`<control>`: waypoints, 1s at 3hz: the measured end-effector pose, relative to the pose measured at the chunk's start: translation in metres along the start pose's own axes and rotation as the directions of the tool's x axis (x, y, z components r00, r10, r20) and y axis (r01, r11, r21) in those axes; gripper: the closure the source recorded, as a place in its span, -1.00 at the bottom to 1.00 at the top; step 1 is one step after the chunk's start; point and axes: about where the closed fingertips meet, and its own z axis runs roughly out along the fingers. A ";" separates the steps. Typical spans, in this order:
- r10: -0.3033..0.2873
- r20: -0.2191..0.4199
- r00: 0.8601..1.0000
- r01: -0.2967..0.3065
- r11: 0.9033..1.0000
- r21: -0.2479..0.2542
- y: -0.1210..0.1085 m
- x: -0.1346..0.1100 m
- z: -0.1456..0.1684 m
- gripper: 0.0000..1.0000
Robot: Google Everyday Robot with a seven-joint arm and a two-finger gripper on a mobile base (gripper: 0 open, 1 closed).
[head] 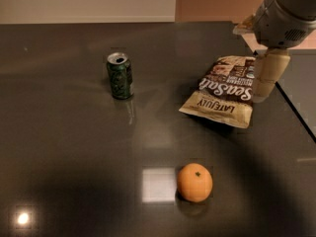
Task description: Move brown chip bag near green can
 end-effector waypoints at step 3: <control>-0.253 0.025 0.967 0.254 0.955 -0.154 -0.024 0.034 0.067 -1.00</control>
Offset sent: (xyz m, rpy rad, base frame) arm 0.0416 -0.0302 -0.0699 -0.1186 0.1748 0.3336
